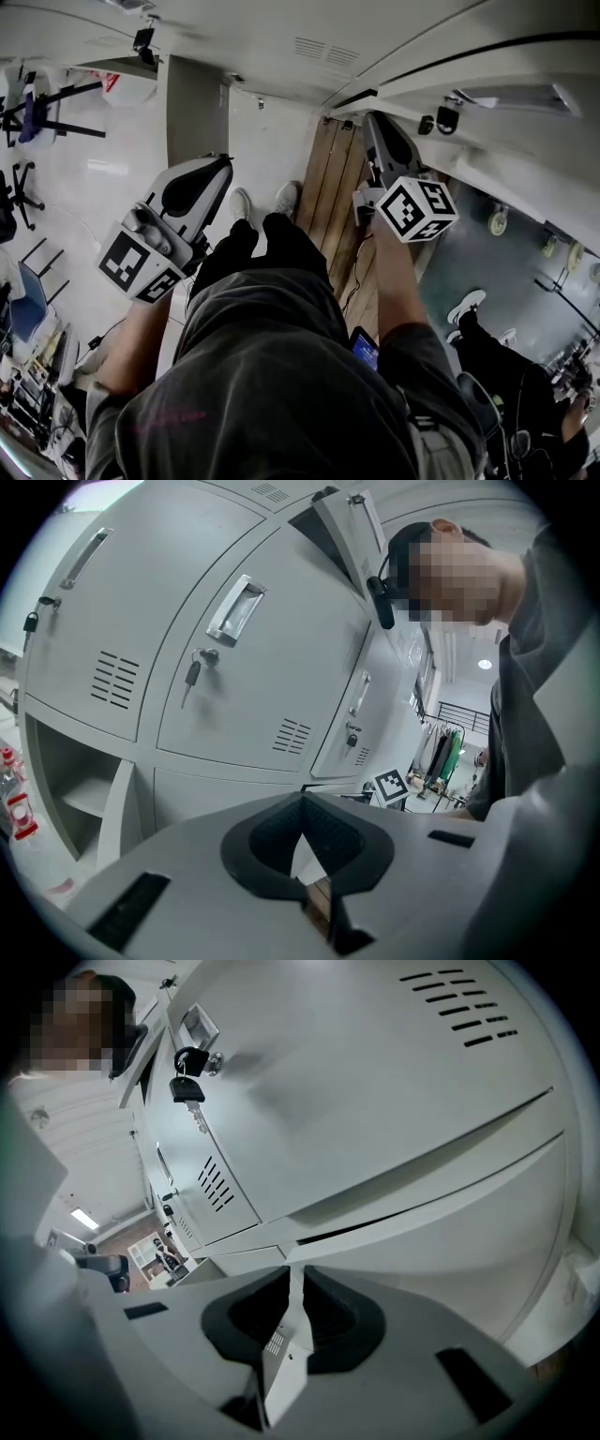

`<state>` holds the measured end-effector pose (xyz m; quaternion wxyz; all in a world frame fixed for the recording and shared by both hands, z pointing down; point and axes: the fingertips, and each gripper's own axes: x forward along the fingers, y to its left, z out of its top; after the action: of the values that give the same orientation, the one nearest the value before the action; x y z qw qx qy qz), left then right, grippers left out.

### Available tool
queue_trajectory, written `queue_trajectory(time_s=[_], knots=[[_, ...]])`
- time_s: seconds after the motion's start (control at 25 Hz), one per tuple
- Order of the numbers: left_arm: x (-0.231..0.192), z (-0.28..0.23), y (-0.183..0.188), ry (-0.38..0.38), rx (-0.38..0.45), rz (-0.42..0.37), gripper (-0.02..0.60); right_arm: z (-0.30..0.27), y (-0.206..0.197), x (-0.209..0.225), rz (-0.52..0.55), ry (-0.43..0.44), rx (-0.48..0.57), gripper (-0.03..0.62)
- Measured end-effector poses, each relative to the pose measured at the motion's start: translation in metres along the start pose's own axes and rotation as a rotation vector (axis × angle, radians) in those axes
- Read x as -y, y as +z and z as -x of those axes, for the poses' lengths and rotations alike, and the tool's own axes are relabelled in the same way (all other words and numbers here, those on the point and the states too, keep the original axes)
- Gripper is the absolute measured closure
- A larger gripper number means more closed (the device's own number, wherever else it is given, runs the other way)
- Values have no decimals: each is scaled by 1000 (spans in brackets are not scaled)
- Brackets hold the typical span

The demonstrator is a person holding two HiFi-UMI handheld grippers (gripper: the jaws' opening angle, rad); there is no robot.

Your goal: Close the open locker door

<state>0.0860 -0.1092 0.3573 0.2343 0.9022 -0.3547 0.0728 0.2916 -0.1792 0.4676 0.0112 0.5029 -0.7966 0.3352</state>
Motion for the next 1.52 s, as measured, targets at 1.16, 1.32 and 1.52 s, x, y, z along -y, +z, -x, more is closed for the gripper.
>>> queue_trajectory(time_s=[1.16, 1.32, 1.52], knots=[[-10, 7, 1, 42, 19, 20, 568, -19, 13, 12, 10, -15, 0, 542], [-12, 10, 2, 48, 22, 17, 568, -20, 13, 12, 12, -18, 1, 542], [-11, 14, 5, 48, 31, 12, 568, -18, 8, 9, 11, -16, -12, 543]])
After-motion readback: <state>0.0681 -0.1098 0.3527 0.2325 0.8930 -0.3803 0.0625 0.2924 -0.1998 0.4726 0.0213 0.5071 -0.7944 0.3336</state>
